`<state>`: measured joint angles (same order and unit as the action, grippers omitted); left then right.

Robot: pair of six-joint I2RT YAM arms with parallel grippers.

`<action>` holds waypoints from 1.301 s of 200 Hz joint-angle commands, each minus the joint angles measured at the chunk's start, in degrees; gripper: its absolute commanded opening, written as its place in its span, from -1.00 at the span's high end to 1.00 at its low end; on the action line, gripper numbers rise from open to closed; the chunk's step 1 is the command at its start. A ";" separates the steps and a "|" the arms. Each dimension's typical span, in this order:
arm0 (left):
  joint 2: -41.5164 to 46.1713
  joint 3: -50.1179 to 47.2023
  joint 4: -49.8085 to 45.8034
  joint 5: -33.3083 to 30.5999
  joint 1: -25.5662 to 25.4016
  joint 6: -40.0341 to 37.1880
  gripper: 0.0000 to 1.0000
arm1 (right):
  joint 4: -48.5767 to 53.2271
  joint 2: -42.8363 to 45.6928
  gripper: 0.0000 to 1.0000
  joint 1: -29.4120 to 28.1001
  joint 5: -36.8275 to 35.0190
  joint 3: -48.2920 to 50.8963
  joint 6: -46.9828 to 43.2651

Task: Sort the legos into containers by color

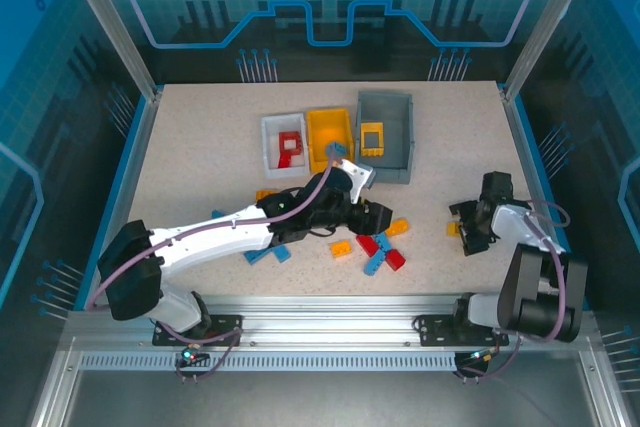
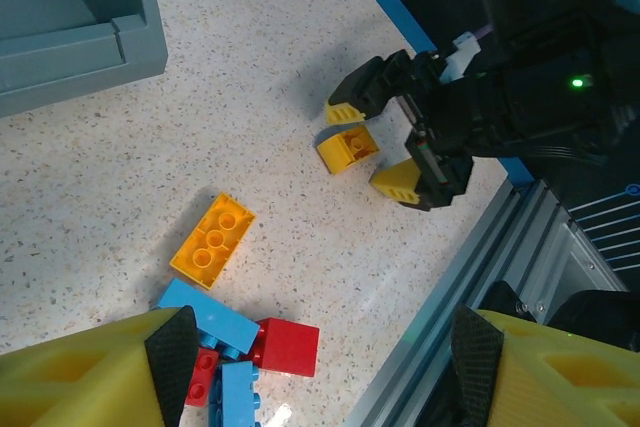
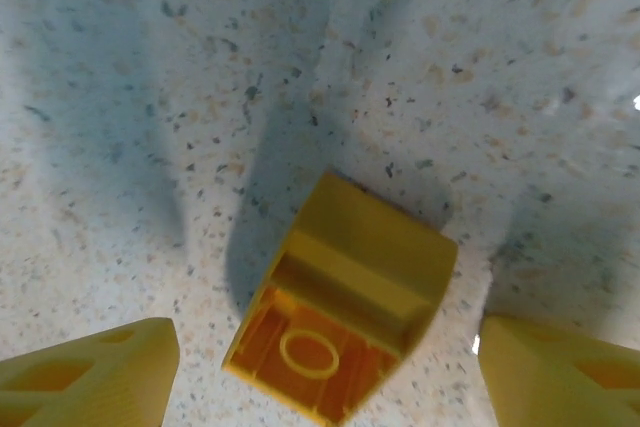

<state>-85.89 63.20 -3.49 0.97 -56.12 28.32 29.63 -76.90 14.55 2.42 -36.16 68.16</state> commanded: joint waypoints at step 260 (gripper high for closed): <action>18.20 -5.53 -17.42 -15.37 9.80 8.86 -0.42 | 6.21 -36.05 0.24 -35.95 -18.35 -53.94 -31.43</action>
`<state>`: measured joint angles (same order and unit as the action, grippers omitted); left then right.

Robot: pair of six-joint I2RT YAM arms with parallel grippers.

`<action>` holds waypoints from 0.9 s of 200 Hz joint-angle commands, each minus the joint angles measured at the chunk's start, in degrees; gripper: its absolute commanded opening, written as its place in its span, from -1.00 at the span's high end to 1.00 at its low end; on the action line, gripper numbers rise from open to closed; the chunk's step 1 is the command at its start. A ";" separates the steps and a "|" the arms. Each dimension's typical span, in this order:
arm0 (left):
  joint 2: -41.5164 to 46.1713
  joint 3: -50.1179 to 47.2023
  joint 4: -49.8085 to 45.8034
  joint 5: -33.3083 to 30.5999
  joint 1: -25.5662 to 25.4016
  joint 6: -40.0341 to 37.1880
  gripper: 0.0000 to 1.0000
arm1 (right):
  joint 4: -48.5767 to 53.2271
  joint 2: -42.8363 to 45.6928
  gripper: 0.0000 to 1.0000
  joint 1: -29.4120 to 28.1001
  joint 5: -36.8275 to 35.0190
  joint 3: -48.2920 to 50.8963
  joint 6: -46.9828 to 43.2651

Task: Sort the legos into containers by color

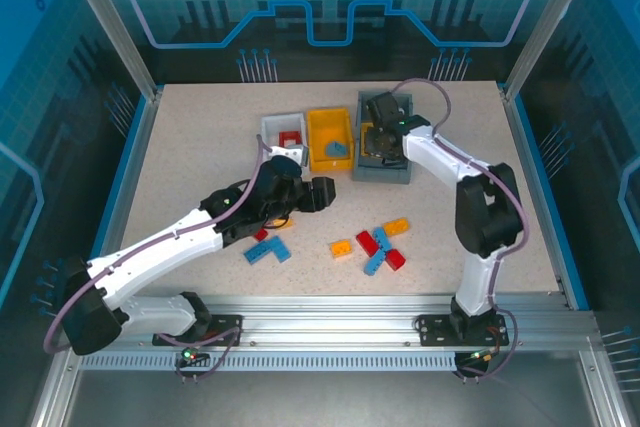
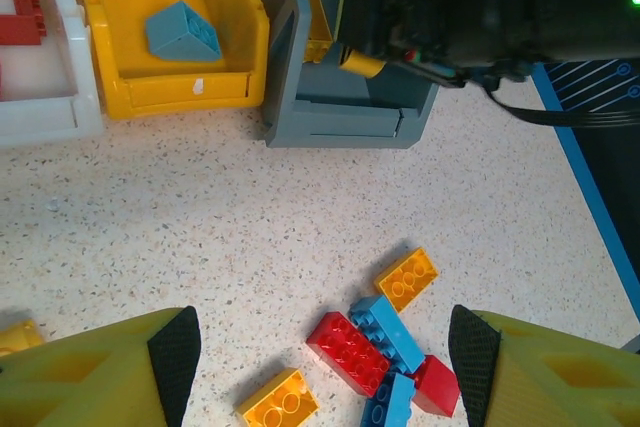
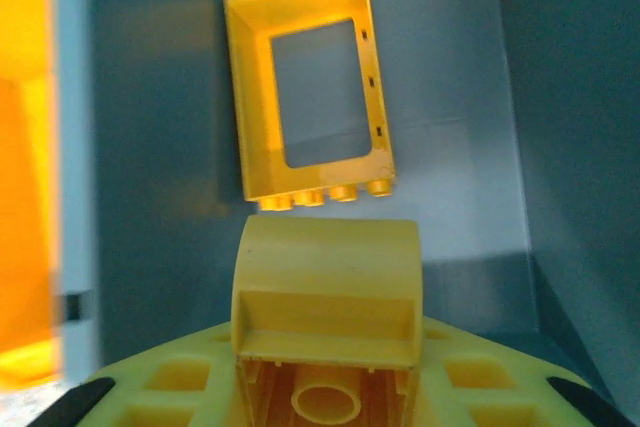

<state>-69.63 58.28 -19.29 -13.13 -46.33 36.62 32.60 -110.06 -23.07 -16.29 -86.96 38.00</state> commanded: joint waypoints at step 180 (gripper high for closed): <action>10.34 -3.24 -20.22 -6.73 8.32 7.50 -0.41 | -17.97 39.83 -0.16 -18.02 0.65 24.41 -15.30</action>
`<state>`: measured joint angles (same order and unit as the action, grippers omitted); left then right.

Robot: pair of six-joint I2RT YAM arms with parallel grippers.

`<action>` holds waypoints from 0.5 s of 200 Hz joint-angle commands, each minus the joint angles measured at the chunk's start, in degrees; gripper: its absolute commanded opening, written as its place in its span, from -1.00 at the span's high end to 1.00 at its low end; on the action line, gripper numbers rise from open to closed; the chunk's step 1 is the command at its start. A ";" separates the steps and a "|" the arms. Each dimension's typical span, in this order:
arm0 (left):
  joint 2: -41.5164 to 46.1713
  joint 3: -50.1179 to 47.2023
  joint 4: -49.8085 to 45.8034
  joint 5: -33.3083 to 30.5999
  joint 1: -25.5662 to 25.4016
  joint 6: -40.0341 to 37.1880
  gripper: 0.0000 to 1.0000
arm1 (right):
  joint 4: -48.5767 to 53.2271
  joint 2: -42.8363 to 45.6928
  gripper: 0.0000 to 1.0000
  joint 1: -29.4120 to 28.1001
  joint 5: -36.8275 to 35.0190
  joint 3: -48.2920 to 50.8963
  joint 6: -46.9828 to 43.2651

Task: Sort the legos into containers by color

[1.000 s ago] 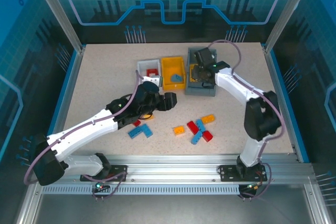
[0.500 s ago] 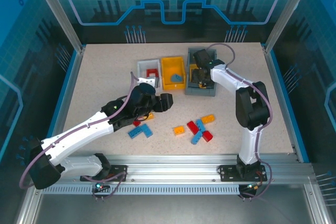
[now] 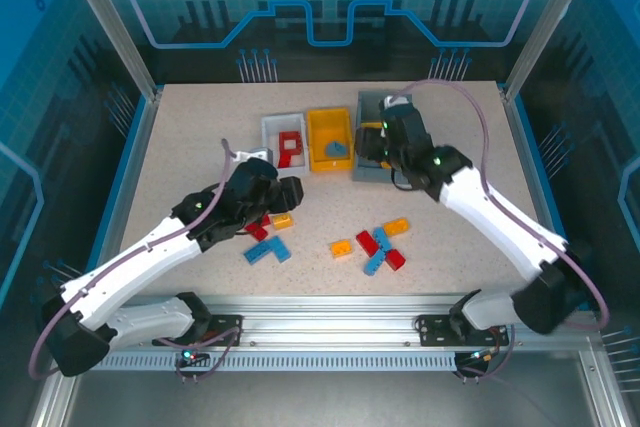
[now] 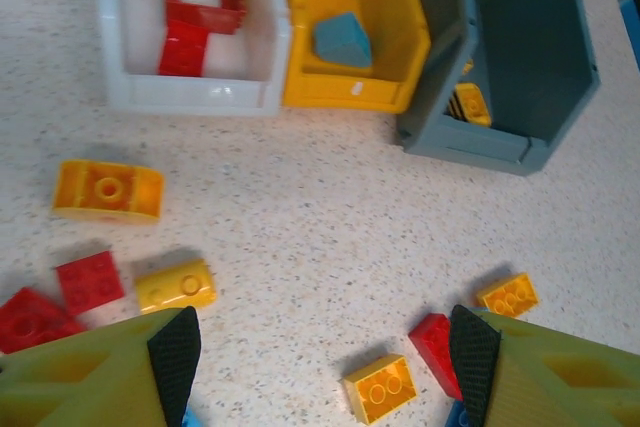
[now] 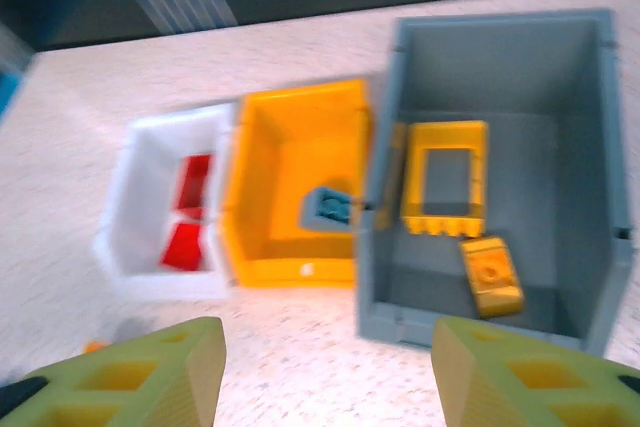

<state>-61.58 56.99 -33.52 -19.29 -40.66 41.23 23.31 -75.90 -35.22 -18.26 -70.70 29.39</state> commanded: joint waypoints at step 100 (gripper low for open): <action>-8.08 -14.10 -0.32 18.86 39.08 5.22 -0.61 | -16.32 2.39 -0.47 -28.28 13.84 15.77 -5.46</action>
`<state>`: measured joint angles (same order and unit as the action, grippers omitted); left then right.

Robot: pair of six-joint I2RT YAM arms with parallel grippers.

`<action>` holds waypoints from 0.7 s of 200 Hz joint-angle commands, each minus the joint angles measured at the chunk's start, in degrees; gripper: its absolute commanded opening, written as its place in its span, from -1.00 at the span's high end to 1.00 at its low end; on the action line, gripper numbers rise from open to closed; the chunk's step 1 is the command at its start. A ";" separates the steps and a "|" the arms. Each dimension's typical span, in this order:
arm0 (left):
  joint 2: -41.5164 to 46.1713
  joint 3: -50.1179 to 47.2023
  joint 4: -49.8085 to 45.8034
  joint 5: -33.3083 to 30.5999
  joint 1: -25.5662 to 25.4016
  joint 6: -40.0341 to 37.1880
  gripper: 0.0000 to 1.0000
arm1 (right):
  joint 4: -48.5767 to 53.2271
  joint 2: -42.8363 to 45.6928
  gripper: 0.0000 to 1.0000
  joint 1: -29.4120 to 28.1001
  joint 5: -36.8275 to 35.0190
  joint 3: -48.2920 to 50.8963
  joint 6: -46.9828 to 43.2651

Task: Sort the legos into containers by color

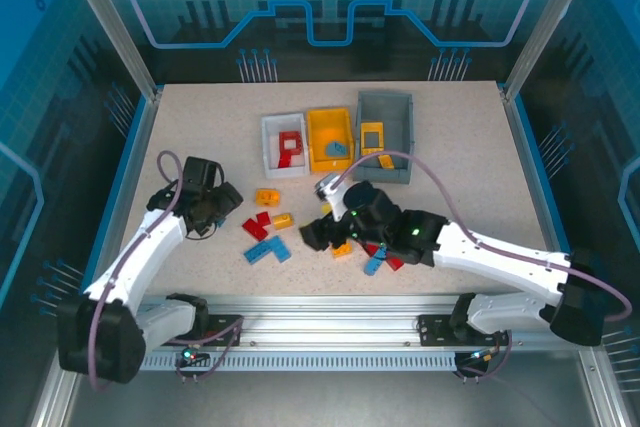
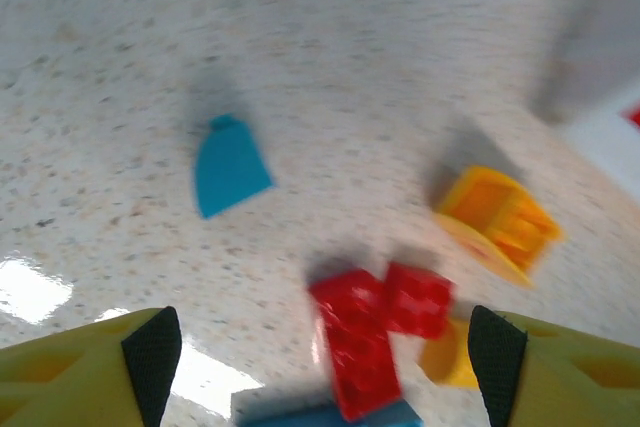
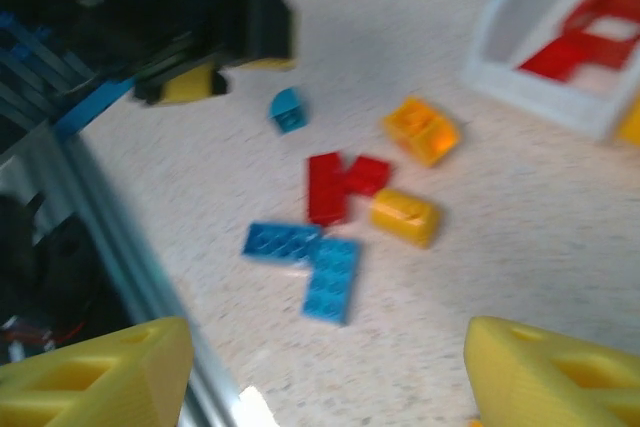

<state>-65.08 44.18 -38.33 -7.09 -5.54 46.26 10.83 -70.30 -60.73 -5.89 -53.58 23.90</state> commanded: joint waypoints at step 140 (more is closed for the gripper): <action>-21.20 -2.76 14.93 6.34 9.08 1.65 -0.16 | -3.54 -7.99 -0.43 -4.40 -1.48 -3.93 2.47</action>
<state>-85.86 42.81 -24.86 -0.36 3.07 47.33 8.01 -77.52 -64.47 -5.96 -56.01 25.45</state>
